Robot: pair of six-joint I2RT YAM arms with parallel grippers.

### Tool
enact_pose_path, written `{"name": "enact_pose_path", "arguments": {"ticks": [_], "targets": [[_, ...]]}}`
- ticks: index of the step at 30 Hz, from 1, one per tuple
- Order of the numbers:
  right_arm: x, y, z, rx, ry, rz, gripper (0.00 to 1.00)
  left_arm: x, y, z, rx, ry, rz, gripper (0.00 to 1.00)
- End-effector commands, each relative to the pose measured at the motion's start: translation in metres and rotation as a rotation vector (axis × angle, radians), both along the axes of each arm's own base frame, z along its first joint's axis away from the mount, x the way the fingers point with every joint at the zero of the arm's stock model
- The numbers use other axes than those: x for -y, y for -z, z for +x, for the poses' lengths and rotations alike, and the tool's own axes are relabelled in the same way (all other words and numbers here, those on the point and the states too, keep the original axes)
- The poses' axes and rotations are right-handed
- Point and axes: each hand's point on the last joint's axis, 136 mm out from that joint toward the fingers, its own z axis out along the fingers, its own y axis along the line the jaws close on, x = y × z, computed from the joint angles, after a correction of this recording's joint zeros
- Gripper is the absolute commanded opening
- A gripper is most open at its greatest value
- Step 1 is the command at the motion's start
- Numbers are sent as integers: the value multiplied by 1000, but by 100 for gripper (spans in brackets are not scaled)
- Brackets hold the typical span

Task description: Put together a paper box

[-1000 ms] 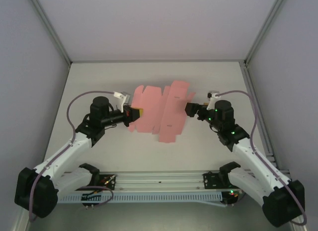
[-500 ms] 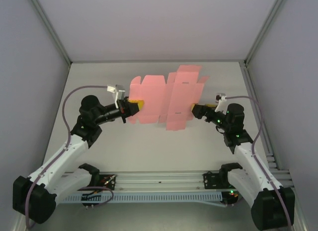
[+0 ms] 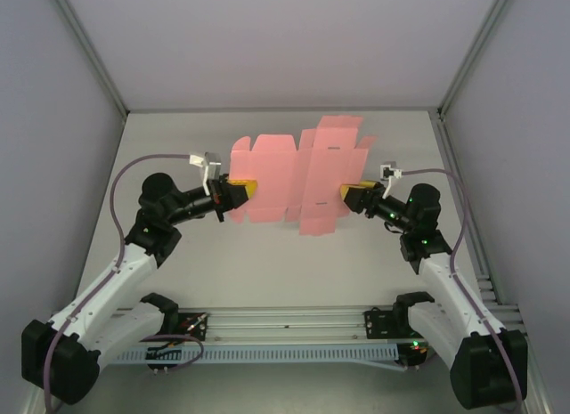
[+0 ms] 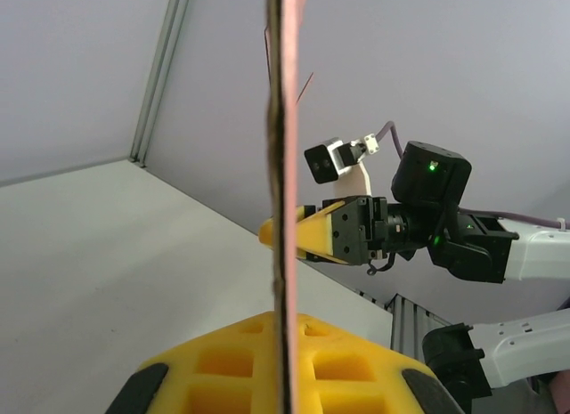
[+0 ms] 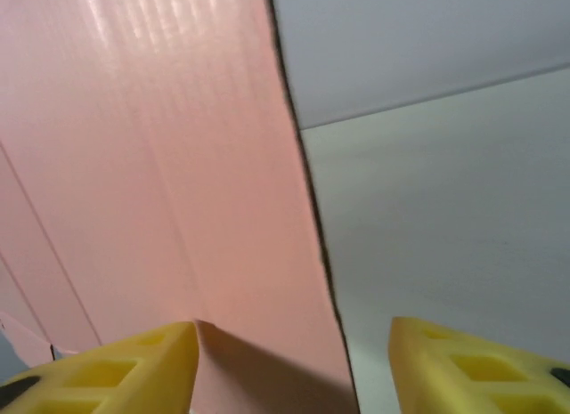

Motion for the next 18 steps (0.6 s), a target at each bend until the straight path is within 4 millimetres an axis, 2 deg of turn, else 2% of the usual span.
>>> {"name": "enact_pose_path", "arguments": {"ticks": [1, 7, 11, 14, 18], "targets": [[0, -8, -4, 41, -14, -13, 51, -2, 0, 5, 4, -27, 0, 0], [10, 4, 2, -1, 54, -87, 35, -4, 12, 16, -27, -82, 39, 0], [11, 10, 4, -22, 62, -116, 14, -6, 22, 24, -60, -126, 74, 0], [8, 10, 3, -1, 30, -120, 7, -8, 32, 32, -89, -165, 95, 0], [9, 13, 5, 5, 38, -143, 0, -20, 64, 57, -193, -307, 184, 0]]}}
